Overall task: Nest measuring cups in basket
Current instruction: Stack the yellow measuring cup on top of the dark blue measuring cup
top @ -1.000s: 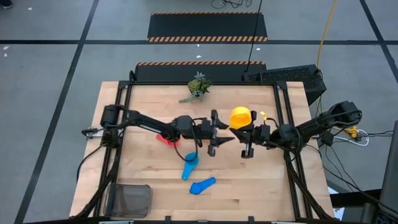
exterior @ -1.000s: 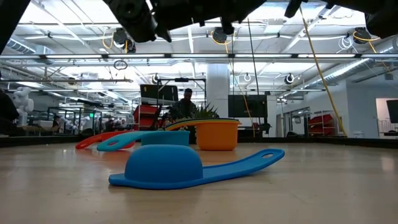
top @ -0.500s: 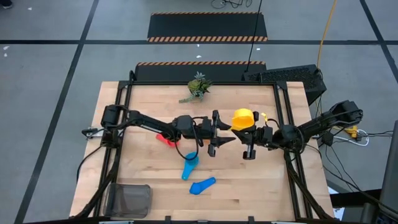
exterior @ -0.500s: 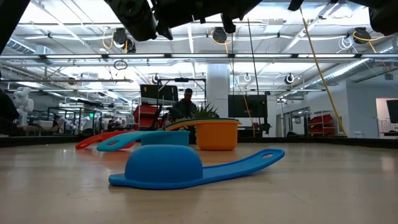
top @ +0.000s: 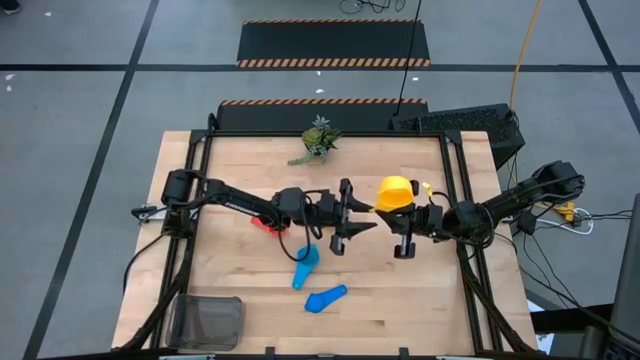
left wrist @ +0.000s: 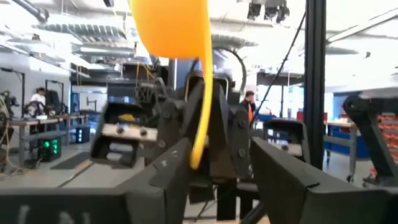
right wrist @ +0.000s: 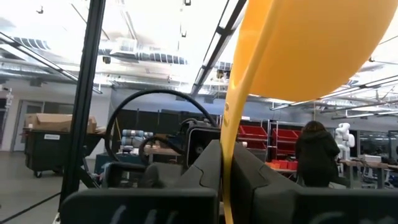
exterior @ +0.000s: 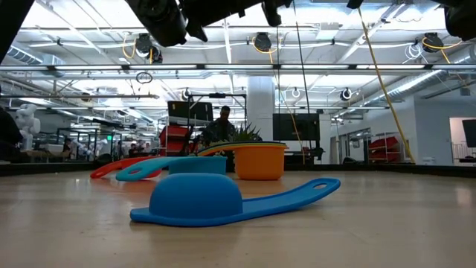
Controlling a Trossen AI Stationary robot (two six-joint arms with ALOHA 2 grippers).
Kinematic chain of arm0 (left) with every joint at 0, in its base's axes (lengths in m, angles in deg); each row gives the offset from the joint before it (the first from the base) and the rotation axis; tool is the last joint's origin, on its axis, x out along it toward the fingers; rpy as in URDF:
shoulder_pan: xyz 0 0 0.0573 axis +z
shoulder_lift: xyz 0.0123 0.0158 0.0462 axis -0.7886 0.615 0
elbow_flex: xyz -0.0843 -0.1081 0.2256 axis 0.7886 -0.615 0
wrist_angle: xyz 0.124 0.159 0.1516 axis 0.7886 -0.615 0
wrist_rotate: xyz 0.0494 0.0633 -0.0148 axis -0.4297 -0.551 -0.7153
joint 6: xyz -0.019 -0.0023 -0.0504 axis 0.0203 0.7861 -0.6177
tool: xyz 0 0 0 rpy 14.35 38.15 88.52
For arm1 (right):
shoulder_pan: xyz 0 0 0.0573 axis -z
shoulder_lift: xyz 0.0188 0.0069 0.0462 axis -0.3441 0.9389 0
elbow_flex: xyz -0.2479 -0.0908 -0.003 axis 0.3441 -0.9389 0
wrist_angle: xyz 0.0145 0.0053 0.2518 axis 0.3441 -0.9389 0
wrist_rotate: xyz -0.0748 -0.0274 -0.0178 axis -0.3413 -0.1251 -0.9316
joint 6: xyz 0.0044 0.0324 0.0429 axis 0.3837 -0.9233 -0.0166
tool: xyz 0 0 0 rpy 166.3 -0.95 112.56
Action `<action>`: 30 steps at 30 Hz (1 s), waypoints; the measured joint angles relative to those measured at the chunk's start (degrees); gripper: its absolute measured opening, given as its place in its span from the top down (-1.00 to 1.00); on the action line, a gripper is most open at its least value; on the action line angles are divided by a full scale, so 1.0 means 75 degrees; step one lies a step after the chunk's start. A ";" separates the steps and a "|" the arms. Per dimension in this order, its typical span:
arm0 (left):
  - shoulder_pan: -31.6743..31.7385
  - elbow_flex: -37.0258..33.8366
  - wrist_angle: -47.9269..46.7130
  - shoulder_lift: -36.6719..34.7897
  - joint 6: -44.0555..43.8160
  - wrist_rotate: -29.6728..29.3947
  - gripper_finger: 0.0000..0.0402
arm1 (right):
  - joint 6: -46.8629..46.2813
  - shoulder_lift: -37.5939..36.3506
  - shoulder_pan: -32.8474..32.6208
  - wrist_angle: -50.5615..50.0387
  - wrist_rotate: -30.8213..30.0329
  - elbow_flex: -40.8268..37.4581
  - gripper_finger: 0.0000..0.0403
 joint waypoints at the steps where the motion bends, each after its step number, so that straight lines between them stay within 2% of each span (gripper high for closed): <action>1: -0.0001 0.0000 0.0011 -0.0003 0.0000 0.0000 0.28 | 0.0000 0.0000 0.0000 0.0002 0.0000 0.0000 1.00; 13: 0.0026 0.0000 -0.0003 -0.0003 0.0011 0.0152 0.94 | -0.0044 0.0003 -0.0002 -0.0027 0.0022 -0.0003 1.00; 21: 0.0314 0.0000 -0.0018 -0.0003 -0.0729 0.1095 0.96 | -0.0129 0.0003 -0.0002 -0.0111 -0.0026 -0.0003 0.91; 25: 0.0541 0.0000 -0.0026 -0.0003 -0.1388 0.1624 0.96 | -0.0383 -0.0006 0.0003 -0.0222 -0.0120 -0.0003 0.75; 30: 0.0938 -0.0035 -0.0122 -0.0077 -0.2372 0.2461 0.97 | -0.0815 -0.0182 0.0004 -0.0810 -0.0677 -0.0004 0.48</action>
